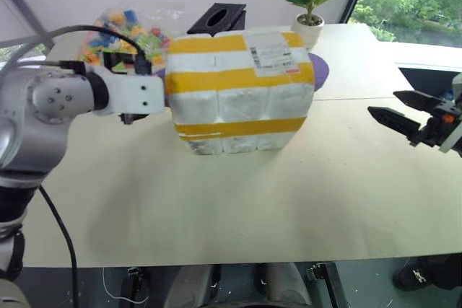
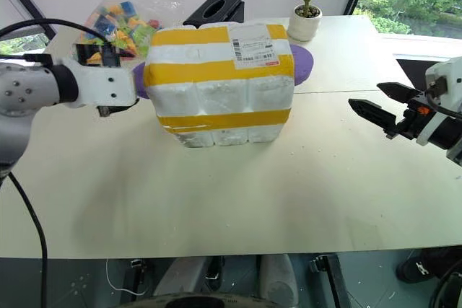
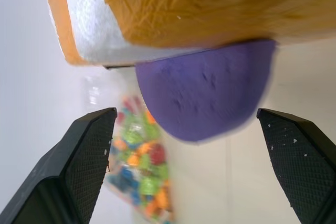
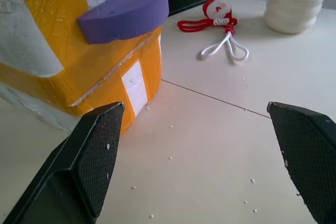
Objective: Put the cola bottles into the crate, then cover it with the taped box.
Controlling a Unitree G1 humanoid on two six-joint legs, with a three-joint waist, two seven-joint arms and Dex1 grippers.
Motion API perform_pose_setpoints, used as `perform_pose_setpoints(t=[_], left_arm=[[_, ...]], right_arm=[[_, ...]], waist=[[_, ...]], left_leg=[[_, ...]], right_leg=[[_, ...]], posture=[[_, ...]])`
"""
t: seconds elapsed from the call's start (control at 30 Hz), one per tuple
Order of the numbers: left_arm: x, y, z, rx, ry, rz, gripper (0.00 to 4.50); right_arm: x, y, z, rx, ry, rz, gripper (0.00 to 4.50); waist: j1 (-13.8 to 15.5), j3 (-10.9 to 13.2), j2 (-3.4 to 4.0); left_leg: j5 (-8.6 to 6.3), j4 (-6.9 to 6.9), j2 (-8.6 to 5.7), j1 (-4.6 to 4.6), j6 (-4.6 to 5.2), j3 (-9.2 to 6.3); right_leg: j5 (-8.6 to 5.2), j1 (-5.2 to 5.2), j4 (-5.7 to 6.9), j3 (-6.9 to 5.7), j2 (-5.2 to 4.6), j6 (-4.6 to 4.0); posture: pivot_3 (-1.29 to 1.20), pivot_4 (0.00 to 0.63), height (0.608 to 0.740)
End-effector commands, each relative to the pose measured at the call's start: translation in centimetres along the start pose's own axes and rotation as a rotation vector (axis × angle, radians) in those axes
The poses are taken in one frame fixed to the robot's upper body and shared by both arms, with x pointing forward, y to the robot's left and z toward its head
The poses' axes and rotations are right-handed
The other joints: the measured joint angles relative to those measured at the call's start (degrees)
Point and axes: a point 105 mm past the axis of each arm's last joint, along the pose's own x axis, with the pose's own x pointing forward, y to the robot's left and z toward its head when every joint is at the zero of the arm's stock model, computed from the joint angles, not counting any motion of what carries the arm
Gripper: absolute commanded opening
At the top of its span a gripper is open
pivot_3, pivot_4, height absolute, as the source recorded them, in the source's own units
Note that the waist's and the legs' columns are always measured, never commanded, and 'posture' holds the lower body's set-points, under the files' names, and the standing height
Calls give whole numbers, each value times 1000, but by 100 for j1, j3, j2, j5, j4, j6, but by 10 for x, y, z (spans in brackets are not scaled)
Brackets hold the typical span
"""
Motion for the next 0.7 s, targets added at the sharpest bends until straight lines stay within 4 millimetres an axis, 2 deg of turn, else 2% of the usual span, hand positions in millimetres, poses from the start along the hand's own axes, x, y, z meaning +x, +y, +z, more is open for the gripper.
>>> perform_pose_setpoints(t=[0.03,0.13,0.2,0.27,0.3,0.4,0.57,0.7], left_arm=[[-25,-3,-5,-128,-47,-64,4477],[-45,-25,-15,-266,-122,-231,4477],[-61,-36,-13,-466,-266,-350,4477],[-72,-29,-18,-716,-442,-374,4477],[-71,-23,-26,-836,-488,-352,4477],[-69,-12,-41,-1037,-577,-334,4477],[-65,-5,-44,-1130,-654,-344,4477],[-57,-11,-44,-1077,-600,-344,4477]], right_arm=[[-6,0,16,-58,-27,0,4500],[-5,5,14,-73,-7,30,4500],[-3,8,14,-77,2,49,4500],[-2,12,12,-89,19,78,4500],[0,14,12,-93,23,94,4500],[4,20,13,-100,32,135,4500],[11,26,9,-120,64,190,4500],[13,28,9,-123,71,206,4500]], waist=[[8,0,0],[8,1,2],[9,1,3],[33,1,4],[39,1,4],[21,1,5],[4,1,4],[8,1,4]], left_leg=[[0,0,0,1,0,0],[0,2,1,1,0,0],[-1,1,3,1,0,0],[-1,2,3,1,0,-2],[-1,4,3,2,0,-4],[0,14,3,5,0,-18],[-1,12,1,6,-1,-16],[-1,9,1,6,-2,-17]], right_leg=[[0,1,0,0,0,0],[0,2,-2,0,-1,-1],[-1,1,-3,-1,-1,-1],[-1,3,-3,-3,-1,-2],[-2,5,-3,-6,-2,-1],[-2,18,-3,-18,2,0],[-1,17,-2,-15,-1,0],[-1,15,-2,-12,-3,-1]], posture=[[0,150,732],[0,150,732],[0,150,732],[0,150,732],[0,150,732],[0,150,732],[0,150,732],[0,150,732]])
